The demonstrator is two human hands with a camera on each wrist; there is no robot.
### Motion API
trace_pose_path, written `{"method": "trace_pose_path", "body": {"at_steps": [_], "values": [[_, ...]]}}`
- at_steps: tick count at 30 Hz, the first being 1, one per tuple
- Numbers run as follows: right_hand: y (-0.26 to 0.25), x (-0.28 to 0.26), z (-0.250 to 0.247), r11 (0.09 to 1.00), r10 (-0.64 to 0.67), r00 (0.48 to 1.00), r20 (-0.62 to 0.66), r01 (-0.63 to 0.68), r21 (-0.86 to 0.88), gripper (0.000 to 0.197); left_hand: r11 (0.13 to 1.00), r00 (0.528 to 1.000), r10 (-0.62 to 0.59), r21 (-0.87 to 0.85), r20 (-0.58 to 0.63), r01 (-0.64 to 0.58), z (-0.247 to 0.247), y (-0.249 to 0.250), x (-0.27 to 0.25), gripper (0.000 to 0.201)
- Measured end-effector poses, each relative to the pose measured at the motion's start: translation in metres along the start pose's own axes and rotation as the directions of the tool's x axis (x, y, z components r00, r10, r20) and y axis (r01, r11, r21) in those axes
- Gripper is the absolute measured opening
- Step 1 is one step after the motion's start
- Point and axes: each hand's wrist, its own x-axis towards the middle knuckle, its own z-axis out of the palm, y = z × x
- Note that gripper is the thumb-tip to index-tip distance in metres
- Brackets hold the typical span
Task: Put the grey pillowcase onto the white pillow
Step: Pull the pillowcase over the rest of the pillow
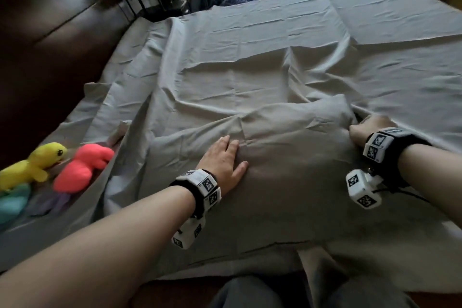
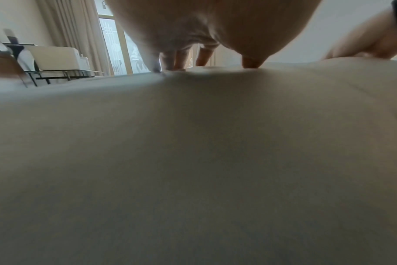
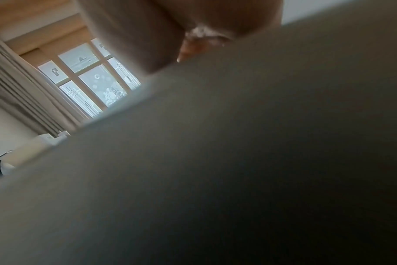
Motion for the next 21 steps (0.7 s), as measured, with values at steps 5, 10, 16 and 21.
{"method": "trace_pose_path", "body": {"at_steps": [5, 10, 16, 21], "values": [[-0.008, -0.001, -0.009, 0.998, -0.027, 0.993, -0.117, 0.021, -0.053, 0.024, 0.999, 0.999, -0.036, 0.001, -0.027, 0.036, 0.006, -0.025, -0.007, 0.073], [0.0, -0.004, -0.016, 1.0, -0.007, 1.0, -0.018, 0.007, 0.024, 0.026, 0.999, 0.999, -0.033, -0.008, -0.027, 0.033, 0.008, -0.029, -0.009, 0.073], [-0.023, 0.01, 0.019, 0.981, 0.027, 0.995, 0.1, -0.046, 0.188, 0.096, 0.999, 0.999, -0.034, -0.023, -0.002, 0.034, 0.006, -0.029, -0.005, 0.073], [-0.028, 0.003, 0.025, 0.988, 0.108, 0.971, 0.211, -0.128, 0.082, 0.09, 0.999, 0.999, 0.023, 0.04, 0.046, -0.025, 0.02, -0.017, 0.0, 0.078]]}}
